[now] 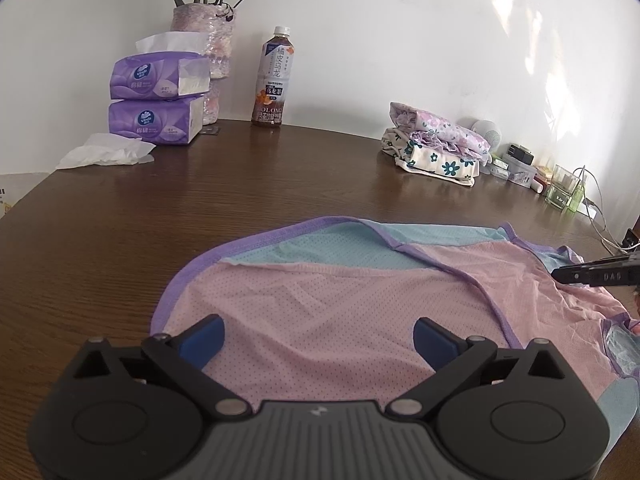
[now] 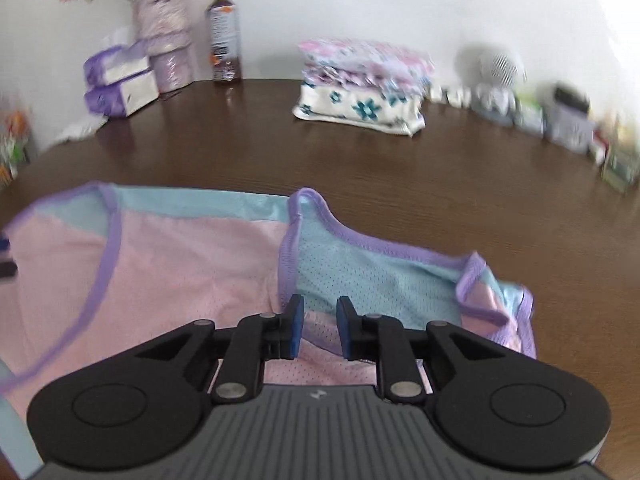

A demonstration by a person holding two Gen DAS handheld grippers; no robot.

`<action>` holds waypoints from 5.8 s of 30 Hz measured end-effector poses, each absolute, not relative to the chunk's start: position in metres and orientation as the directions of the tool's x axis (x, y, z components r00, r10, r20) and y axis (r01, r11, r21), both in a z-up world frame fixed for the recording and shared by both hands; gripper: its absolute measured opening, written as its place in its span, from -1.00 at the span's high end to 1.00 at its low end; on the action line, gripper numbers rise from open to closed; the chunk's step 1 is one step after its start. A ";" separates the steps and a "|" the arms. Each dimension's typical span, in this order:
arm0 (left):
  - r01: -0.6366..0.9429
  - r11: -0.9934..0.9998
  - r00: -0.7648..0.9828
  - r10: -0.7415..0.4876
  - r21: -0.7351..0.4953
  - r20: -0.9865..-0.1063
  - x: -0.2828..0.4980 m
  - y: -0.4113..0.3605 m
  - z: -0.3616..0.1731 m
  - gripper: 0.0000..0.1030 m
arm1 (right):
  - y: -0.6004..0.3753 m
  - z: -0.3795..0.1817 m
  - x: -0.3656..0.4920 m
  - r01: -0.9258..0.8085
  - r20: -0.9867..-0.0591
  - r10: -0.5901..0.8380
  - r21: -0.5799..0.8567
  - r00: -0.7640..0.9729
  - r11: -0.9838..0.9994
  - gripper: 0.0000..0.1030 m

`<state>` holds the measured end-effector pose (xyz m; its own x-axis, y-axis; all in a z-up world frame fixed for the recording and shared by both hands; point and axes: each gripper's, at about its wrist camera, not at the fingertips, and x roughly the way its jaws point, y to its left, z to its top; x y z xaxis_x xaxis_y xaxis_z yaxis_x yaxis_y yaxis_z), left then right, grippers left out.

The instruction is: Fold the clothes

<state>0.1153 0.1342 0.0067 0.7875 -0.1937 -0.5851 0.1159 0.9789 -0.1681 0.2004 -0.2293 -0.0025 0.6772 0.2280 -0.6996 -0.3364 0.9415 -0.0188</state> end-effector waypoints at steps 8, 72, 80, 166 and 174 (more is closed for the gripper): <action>0.116 0.979 0.787 -0.193 -0.167 -0.586 0.115 0.134 0.007 -0.96 | -0.242 0.009 0.191 -0.319 -0.682 0.257 0.037 0.685 0.947 0.64; 0.119 0.980 0.784 -0.191 -0.159 -0.590 0.116 0.133 0.007 -0.99 | -0.286 0.011 0.183 -0.100 -0.613 0.070 -0.015 0.787 0.995 0.64; 0.118 0.978 0.786 -0.197 -0.170 -0.587 0.116 0.134 0.007 -0.99 | -0.278 -0.006 0.217 -0.106 -0.664 -0.057 -0.203 0.746 0.973 0.89; 0.097 0.990 0.781 -0.141 -0.104 -0.608 0.116 0.128 0.006 -1.00 | -0.310 -0.007 0.203 0.036 -0.657 -0.007 0.030 0.754 0.999 0.86; 0.097 0.990 0.782 -0.141 -0.104 -0.608 0.116 0.128 0.006 -1.00 | -0.318 0.009 0.181 0.040 -0.592 0.059 0.153 0.803 0.987 0.60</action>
